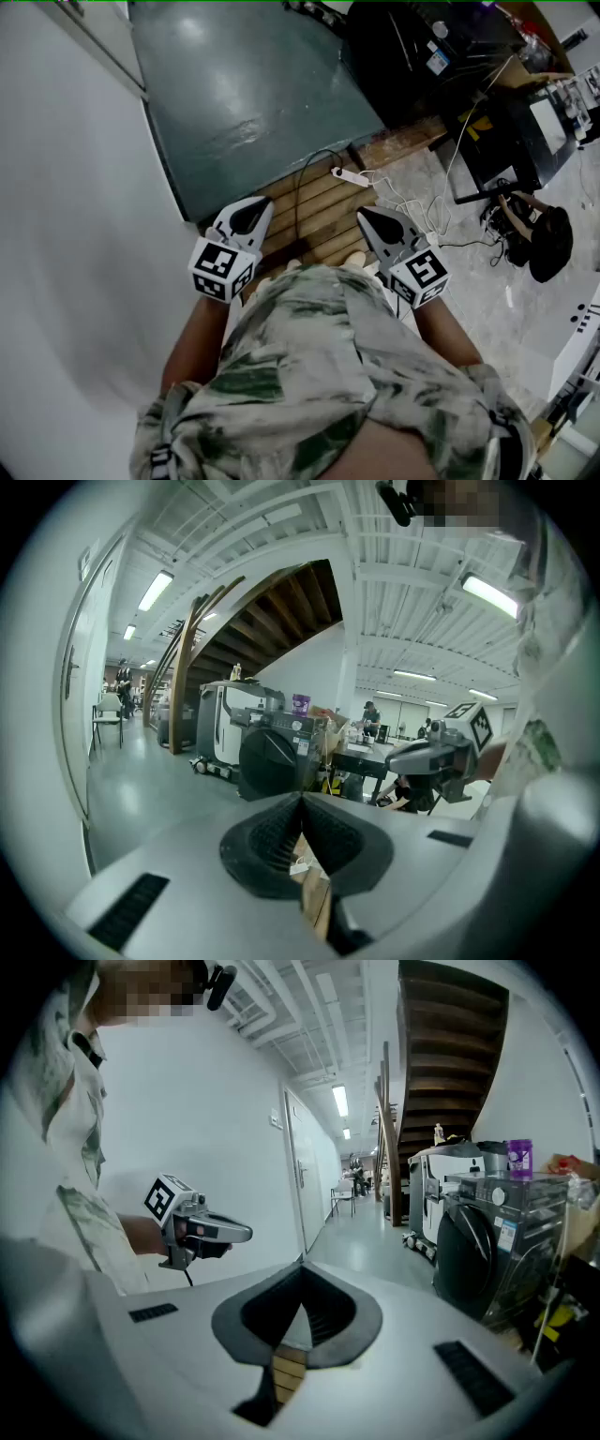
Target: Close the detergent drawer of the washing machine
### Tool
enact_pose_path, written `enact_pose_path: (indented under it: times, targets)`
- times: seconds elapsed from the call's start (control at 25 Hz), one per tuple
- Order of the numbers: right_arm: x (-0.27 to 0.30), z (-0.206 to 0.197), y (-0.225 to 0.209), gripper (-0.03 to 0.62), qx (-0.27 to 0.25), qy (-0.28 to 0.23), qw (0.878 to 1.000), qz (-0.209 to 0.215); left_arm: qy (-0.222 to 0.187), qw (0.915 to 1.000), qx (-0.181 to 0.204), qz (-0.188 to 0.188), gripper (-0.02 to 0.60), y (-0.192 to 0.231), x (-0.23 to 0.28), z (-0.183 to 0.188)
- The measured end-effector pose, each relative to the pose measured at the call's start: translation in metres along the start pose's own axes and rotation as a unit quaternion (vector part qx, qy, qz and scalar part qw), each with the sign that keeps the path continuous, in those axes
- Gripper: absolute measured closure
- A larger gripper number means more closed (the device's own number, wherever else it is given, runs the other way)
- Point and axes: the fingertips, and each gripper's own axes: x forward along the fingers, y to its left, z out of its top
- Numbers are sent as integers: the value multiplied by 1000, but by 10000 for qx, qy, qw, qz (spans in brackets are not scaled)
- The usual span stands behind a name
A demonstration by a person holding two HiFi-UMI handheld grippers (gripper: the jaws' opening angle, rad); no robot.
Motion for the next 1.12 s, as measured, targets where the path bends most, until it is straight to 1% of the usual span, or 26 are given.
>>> enact_pose_path:
  times: [0.2, 0.52, 0.76, 0.92, 1.0, 1.08, 1.12]
  targets:
    - [3, -1, 22, 574, -10, 28, 9999, 102, -11, 10000, -20, -47, 558, -3, -13, -2]
    - [4, -4, 31, 574, -55, 34, 9999, 145, -20, 10000, -37, -66, 558, -6, -19, -9]
    - [9, -3, 41, 574, 31, 21, 9997, 225, 18, 10000, -17, -15, 557, -3, -28, -13]
    - [19, -5, 51, 571, -63, 41, 9997, 219, 26, 10000, 16, 82, 557, 4, -36, -18]
    - [35, -6, 40, 564, -55, 49, 9998, 188, 36, 9999, 26, 106, 555, 17, -23, -20]
    - [57, -3, 5, 518, 16, 81, 9999, 117, 89, 9999, 21, 104, 555, 37, 13, -17]
    - [64, -1, -9, 516, 56, 92, 9999, 117, 120, 9999, -11, 109, 555, 44, 28, -15]
